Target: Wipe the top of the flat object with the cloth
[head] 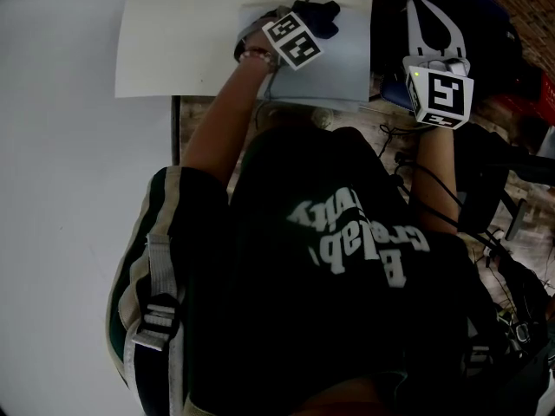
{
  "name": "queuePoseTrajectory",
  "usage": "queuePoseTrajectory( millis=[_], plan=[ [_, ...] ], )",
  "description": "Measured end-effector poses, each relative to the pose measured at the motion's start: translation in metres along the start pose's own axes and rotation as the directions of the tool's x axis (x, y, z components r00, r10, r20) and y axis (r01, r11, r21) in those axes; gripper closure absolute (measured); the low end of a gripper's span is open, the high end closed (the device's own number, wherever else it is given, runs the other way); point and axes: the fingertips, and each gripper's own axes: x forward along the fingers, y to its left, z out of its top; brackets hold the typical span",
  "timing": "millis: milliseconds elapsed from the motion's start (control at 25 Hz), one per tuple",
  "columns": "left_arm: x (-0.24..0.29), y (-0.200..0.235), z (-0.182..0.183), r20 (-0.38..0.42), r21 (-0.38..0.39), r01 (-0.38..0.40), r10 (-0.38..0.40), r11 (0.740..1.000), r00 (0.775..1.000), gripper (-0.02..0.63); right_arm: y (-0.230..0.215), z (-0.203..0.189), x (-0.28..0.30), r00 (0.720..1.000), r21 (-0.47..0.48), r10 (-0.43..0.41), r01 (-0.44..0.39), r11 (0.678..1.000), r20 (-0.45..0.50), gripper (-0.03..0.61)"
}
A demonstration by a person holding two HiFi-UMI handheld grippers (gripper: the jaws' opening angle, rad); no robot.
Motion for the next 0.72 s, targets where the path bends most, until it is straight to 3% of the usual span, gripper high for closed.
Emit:
queuePoseTrajectory(
  millis=[240,720],
  plan=[
    [-0.013,-0.019,-0.004,-0.017,0.082,0.027,-0.025,0.996,1.000,0.540,0.005,0.001,0.001,1.000,-0.004,0.013,-0.013,1.000,0.001,0.584],
    [-0.068,-0.114,-0.055,-0.039,0.107,0.181,-0.178,0.978,0.983,0.540,0.020,0.004,0.010,0.999,0.002,0.049,-0.049,0.999,0.006,0.584]
  ],
)
